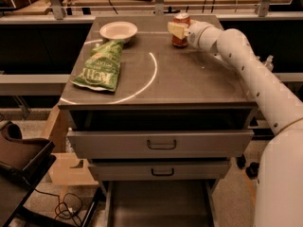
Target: Place coke can into bottom drawer
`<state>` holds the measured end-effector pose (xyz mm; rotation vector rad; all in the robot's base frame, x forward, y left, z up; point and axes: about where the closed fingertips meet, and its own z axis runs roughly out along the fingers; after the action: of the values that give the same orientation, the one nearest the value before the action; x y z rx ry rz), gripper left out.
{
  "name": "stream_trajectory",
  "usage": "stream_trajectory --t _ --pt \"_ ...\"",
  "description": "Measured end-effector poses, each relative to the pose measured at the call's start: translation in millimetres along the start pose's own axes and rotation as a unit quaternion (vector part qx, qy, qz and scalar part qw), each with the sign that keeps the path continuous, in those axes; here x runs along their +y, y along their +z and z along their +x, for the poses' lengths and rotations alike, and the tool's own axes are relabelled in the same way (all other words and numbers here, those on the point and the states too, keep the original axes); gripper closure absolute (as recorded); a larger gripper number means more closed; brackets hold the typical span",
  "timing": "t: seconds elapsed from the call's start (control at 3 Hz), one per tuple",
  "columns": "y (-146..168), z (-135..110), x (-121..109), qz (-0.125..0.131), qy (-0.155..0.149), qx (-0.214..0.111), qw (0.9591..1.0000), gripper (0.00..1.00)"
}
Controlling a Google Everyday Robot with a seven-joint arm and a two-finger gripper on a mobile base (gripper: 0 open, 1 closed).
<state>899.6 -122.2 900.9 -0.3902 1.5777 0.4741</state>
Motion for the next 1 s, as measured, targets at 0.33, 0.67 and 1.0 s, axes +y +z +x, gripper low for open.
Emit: stream_trajectory --t 0.33,0.67,1.0 --pt "1.8 0.8 2.2 -0.002 0.0 0.0 1.0 0.86" --pt "3.6 1.6 4.5 -0.003 0.001 0.001 1.0 1.0" --pt "3.7 1.6 4.6 -0.004 0.001 0.001 1.0 1.0"
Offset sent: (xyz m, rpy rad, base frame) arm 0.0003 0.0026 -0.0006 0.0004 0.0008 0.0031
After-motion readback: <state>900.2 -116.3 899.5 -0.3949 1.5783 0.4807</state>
